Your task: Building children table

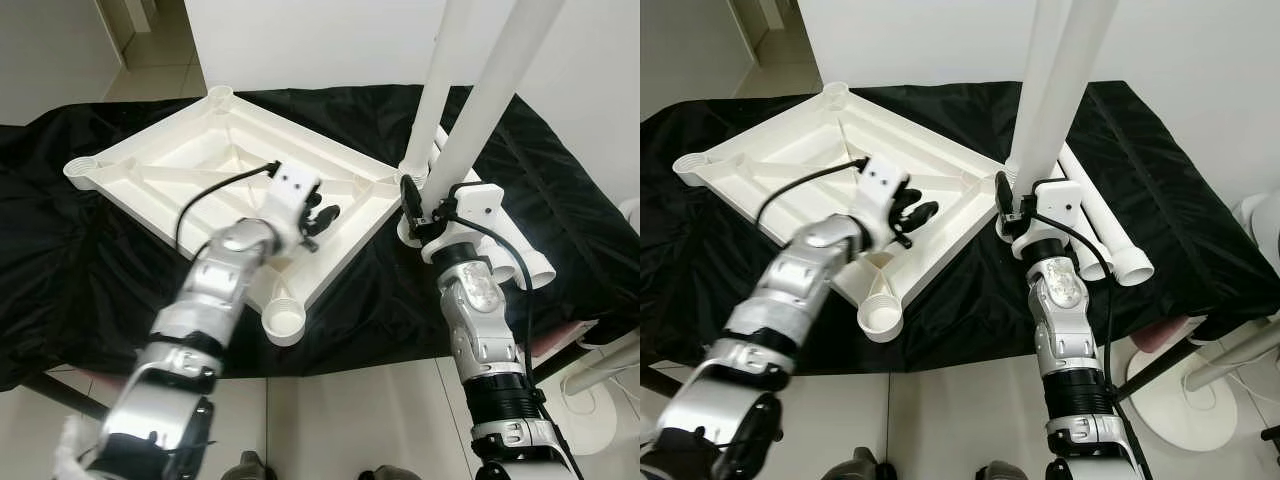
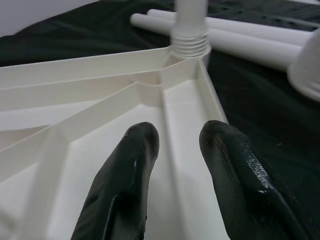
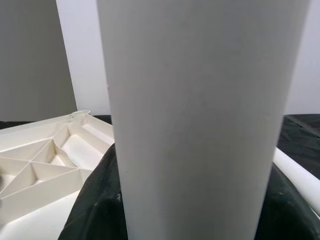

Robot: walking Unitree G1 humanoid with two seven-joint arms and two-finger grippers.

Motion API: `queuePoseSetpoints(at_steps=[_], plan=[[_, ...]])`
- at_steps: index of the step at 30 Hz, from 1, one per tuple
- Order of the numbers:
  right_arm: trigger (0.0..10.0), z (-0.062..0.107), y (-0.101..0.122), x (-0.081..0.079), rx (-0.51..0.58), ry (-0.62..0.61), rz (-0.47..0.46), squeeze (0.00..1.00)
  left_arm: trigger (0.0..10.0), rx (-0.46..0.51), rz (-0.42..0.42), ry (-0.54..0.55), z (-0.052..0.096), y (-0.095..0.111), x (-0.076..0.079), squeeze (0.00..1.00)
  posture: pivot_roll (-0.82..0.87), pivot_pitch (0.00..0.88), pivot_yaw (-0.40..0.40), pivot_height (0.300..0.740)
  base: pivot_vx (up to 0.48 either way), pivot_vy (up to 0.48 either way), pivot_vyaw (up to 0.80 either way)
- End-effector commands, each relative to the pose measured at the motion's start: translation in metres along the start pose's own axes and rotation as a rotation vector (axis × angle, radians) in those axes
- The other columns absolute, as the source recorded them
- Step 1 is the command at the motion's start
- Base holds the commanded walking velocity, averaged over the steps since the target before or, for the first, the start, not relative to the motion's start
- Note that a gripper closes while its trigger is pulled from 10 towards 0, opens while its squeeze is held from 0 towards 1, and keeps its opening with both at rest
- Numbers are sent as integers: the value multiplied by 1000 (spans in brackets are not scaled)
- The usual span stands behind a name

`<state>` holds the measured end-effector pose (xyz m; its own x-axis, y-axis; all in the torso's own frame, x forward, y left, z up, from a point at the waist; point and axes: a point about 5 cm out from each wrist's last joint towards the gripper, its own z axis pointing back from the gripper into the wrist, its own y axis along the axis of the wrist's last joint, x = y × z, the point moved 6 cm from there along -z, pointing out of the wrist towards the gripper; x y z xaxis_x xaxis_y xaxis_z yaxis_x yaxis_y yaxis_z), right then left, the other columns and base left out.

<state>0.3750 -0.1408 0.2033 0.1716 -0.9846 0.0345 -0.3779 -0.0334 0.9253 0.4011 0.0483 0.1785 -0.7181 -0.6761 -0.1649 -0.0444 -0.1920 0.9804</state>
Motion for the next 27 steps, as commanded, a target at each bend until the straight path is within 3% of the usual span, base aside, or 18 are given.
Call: queuePoseSetpoints(at_steps=[1, 3, 4, 5, 6, 9, 11, 12, 13, 14, 17, 19, 24, 27], plan=[[10000, 0, 7, -5, 32, 13, 3, 0, 10000, 24, -40, 54, 11, -1, -18, 0, -95, 3, 78, 740, 0, 0, 0], [10000, 0, 7, -5, 32, 13, 2, 0, 10000, 33, -54, 96, 15, 0, -26, 0, -95, 3, 78, 740, 0, 0, 0], [10000, 1, 7, -5, 31, 14, 2, 0, 10000, 43, -62, 91, 20, 0, -32, 220, -94, 3, 77, 740, 0, 0, 0], [10000, 1, 7, -5, 31, 14, 2, 0, 10000, 43, -62, 91, 20, 0, -32, 220, -94, 3, 77, 740, 0, 0, 0], [10000, 1, 6, -5, 29, 16, 2, 0, 10000, 52, -44, 64, 28, 0, -37, 1000, -92, 3, 75, 740, 0, 0, 0], [10000, 2, 5, -6, 25, 21, 2, 0, 10000, 35, -59, 55, 36, -3, -44, 1000, -92, 4, 73, 740, 0, 0, 0], [10000, 4, 4, -7, 18, 29, 3, 0, 10000, -31, -103, 48, 50, -11, -57, 1000, -90, 5, 69, 740, 0, 0, 0], [10000, 5, 3, -7, 16, 31, 4, 0, 10000, -61, -121, 14, 56, -16, -57, 549, -88, 8, 63, 740, 0, 0, 0], [10000, 5, 3, -7, 16, 31, 4, 0, 10000, -61, -121, 14, 56, -16, -57, 549, -88, 8, 63, 740, 0, 0, 0], [10000, 5, 3, -7, 15, 33, 6, 0, 10000, -93, -161, -41, 64, -21, -54, 0, -87, 11, 62, 740, 0, 0, 0], [10000, 5, 3, -6, 14, 34, 7, 0, 10000, -133, -172, -91, 72, -27, -53, 0, -86, 12, 61, 740, 0, 0, 0], [10000, 5, 3, -7, 13, 38, 8, 0, 10000, -204, -208, -166, 86, -35, -53, 0, -83, 17, 58, 740, 0, 0, 0], [10000, 6, 3, -8, 9, 41, 5, 0, 10000, -302, -280, -230, 92, -54, -49, 0, -76, 26, 56, 740, 0, 0, 0], [10000, 6, 2, -8, 6, 42, 4, 0, 10000, -373, -274, -241, 90, -71, -49, 0, -72, 30, 56, 740, 0, 0, 0]])
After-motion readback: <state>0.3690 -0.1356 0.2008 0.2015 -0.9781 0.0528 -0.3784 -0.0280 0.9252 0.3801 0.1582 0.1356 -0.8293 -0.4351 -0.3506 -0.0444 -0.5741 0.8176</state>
